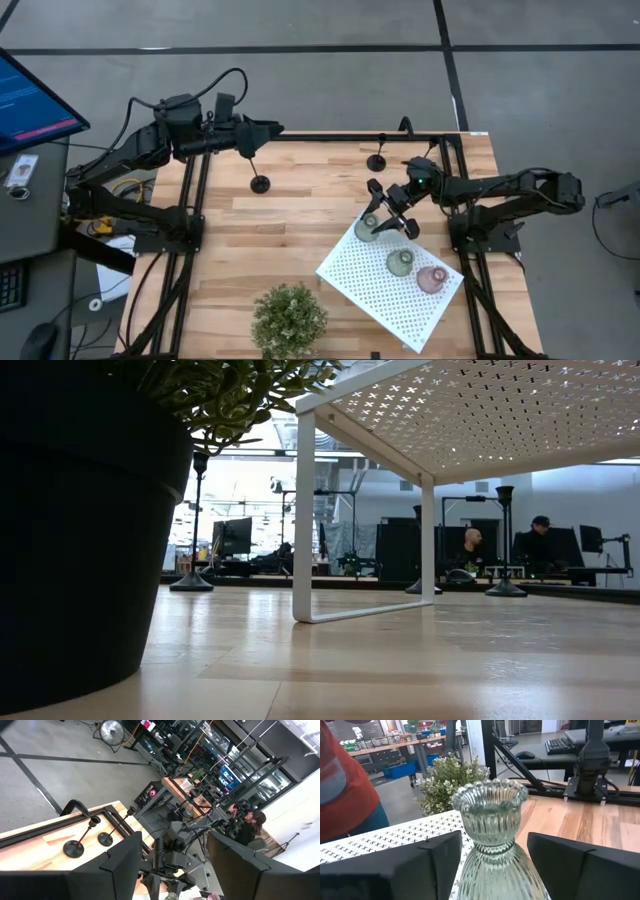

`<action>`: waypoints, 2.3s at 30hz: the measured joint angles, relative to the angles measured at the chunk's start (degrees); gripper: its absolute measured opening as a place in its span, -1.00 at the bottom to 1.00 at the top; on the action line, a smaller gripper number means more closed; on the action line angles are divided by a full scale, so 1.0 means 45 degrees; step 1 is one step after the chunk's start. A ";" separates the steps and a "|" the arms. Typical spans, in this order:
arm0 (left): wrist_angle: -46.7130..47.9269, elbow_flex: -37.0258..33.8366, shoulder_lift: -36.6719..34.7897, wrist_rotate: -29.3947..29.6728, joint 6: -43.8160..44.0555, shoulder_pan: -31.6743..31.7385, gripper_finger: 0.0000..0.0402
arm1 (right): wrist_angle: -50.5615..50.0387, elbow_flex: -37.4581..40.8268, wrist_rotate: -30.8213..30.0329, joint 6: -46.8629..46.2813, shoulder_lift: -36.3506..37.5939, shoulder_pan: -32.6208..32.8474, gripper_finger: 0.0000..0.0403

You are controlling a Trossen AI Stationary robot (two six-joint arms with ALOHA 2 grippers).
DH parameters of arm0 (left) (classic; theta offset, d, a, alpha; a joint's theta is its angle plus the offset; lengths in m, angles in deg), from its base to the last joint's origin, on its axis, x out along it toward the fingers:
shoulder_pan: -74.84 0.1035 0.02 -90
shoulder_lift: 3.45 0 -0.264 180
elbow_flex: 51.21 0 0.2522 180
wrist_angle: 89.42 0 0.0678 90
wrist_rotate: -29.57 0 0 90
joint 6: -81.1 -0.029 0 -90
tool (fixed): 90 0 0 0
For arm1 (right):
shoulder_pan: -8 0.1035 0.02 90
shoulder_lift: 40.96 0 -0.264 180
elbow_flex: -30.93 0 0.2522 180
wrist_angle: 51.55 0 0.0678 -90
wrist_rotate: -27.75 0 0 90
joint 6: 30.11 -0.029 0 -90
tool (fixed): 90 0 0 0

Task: Pick & Place candle stick holders
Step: Put the green glass candle holder on the shelf aligned with green glass candle holders

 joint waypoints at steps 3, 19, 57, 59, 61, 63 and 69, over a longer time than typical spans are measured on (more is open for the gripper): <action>-0.0002 -0.0004 0.0000 0.0000 0.0002 0.0002 0.12 | -0.0097 0.0000 -0.0002 -0.0034 0.0061 0.0000 0.12; -0.0008 -0.0005 0.0048 -0.0003 -0.0001 -0.0001 0.12 | -0.2938 0.0000 -0.0007 0.0010 0.2436 -0.0934 0.27; -0.0007 -0.0034 0.6410 -0.1824 -0.3306 -0.1479 -0.99 | -2.0603 -0.9146 -1.0679 -0.3806 0.7675 0.0878 -0.99; -0.0064 -0.0034 0.6695 -0.1799 -0.3349 -0.1649 -0.99 | -2.0546 -0.9146 -1.1230 -0.3752 0.7184 0.1219 -1.00; -0.0300 -0.0034 0.6968 -0.1783 -0.3349 -0.1766 -0.99 | -2.0554 -0.9146 -1.2462 -0.3746 0.6777 0.1535 -1.00; -0.0455 -0.0034 0.7251 -0.1796 -0.3354 -0.1810 -0.99 | -2.0636 -0.9146 -1.3645 -0.3721 0.6464 0.1810 -1.00; -0.1512 -0.0022 0.7706 -0.1719 -0.3443 -0.2015 -0.99 | -2.0772 -0.9131 -1.5657 -0.3978 0.6274 0.2096 -1.00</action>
